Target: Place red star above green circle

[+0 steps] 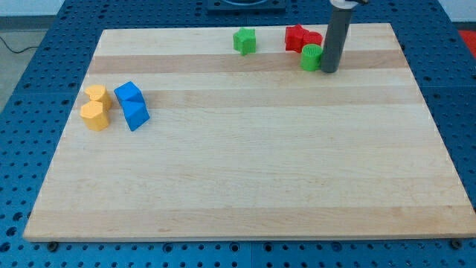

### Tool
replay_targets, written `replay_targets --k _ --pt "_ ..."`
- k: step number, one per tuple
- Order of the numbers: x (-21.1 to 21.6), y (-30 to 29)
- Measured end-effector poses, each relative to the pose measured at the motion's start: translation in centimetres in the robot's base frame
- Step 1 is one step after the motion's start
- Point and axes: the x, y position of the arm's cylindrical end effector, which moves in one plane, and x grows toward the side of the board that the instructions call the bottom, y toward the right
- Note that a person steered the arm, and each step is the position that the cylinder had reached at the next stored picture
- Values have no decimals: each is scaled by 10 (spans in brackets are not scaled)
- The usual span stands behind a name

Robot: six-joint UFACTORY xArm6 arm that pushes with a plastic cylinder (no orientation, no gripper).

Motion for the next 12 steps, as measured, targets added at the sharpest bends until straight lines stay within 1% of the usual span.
replay_targets --k 1,2,3,4,5,6,7,8,9,10,12 --pt "-4 11" --pt "-25 -15" --pt "-29 -47" --pt "-28 -47" --pt "-28 -27" --pt "-29 37" --pt "-53 90" --pt "-102 79" --pt "-111 38" --pt "-106 2" --pt "-101 -48"
